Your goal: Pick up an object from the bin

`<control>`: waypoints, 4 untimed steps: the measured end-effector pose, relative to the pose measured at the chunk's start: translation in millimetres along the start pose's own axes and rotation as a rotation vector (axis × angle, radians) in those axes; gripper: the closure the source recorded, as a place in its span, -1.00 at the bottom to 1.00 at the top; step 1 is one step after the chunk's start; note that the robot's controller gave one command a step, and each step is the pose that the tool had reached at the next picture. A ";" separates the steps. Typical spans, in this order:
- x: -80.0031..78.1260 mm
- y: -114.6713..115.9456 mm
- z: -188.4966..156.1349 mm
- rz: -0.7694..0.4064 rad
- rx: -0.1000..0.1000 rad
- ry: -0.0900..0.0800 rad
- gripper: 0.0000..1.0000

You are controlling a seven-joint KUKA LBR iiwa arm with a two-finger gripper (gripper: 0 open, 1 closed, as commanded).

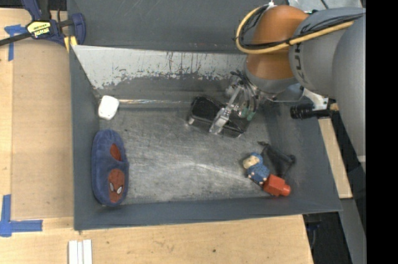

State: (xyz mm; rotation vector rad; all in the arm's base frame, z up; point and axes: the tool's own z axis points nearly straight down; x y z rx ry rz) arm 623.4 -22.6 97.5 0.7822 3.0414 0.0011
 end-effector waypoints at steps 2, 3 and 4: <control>2.4 -1.0 6.6 0.190 0.011 0.032 1.00; 2.2 -2.0 -60.0 0.188 0.002 0.000 1.00; 3.0 -3.4 -76.8 0.186 0.004 0.004 1.00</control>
Offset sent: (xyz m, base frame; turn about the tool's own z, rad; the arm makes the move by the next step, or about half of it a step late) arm 0.0025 -0.0087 -0.0275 0.2614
